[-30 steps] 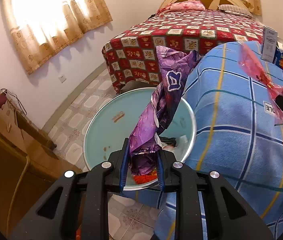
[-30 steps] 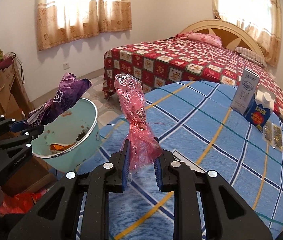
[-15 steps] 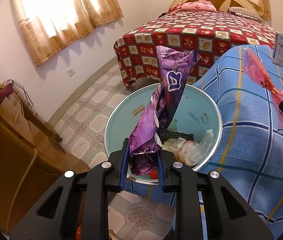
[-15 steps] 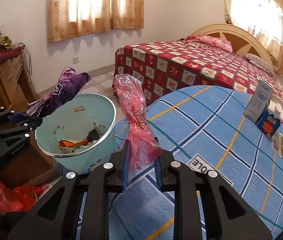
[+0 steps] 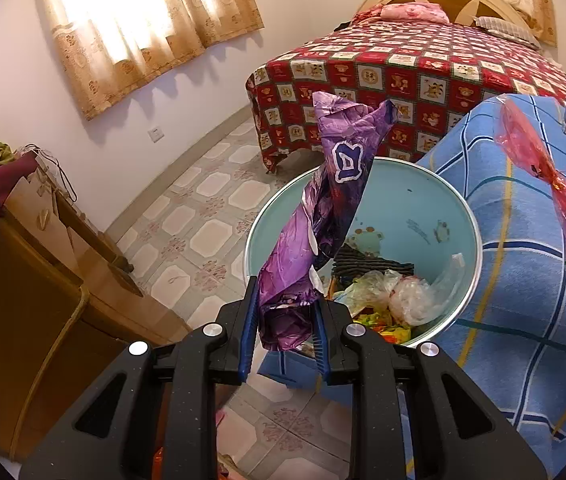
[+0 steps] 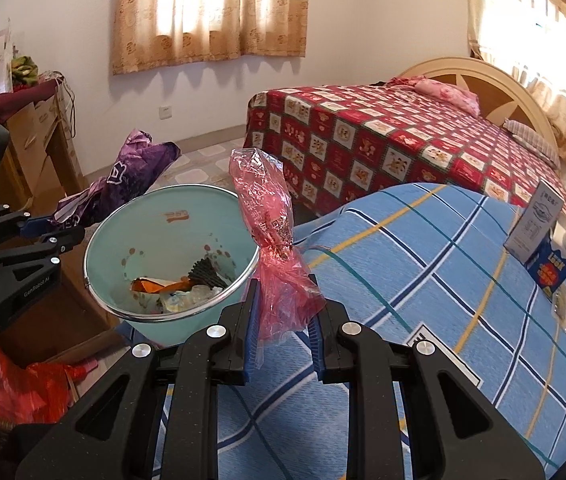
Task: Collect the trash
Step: 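Carry the purple wrapper and pink bag in both tools over the bin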
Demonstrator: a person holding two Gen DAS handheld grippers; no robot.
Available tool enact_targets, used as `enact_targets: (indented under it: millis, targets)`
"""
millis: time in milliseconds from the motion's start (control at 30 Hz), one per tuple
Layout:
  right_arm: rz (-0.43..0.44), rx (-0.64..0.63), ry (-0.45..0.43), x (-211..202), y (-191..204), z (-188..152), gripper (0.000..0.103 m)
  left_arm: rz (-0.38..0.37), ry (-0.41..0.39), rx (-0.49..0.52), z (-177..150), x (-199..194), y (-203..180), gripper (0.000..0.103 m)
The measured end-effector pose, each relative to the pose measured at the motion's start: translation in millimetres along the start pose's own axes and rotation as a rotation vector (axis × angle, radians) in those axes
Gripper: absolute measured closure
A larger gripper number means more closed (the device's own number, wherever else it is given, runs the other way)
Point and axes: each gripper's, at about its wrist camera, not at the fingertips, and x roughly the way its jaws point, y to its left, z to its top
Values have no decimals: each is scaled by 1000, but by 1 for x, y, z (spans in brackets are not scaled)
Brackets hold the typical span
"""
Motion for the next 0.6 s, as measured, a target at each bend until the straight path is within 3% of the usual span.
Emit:
enact_targets:
  millis: [600]
  targets:
    - [19,-43,13,13,18,9,81,28,31,-43,-2,13,22,79]
